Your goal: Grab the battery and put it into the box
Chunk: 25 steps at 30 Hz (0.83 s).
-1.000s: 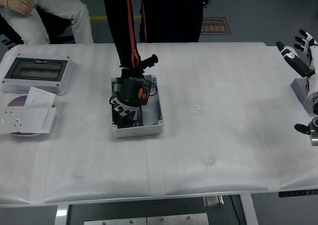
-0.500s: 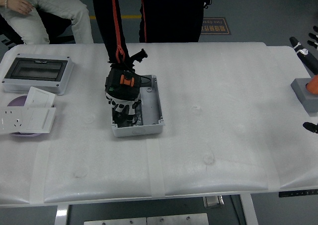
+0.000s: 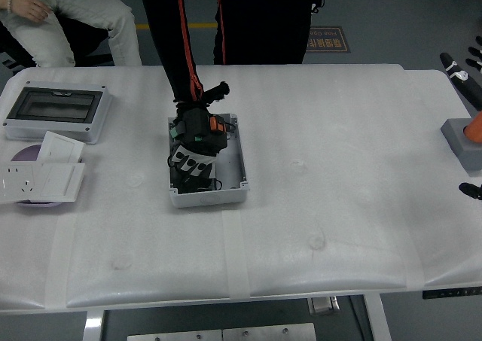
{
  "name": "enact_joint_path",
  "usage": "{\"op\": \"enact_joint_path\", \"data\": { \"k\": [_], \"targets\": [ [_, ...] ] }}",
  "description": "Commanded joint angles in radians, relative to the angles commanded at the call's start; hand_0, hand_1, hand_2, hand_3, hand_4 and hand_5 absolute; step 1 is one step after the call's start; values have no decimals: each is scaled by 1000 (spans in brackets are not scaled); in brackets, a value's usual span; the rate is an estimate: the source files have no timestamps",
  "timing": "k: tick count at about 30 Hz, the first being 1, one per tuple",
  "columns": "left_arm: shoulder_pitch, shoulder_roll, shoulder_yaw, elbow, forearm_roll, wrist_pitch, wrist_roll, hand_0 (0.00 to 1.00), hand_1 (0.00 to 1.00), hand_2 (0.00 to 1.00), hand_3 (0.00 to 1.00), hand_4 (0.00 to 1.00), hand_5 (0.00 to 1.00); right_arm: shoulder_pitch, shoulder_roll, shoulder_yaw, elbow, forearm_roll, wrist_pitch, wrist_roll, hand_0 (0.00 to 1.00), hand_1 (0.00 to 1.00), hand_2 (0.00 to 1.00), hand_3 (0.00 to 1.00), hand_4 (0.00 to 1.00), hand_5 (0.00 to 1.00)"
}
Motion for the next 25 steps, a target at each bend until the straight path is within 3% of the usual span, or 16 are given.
{"op": "enact_joint_path", "data": {
  "k": [25],
  "targets": [
    [-5, -1, 1, 1, 1, -12, -3, 471, 629, 585, 533, 824, 342, -6, 0, 12, -15, -8, 1, -4, 985, 854, 899, 941, 938, 617]
  ]
}}
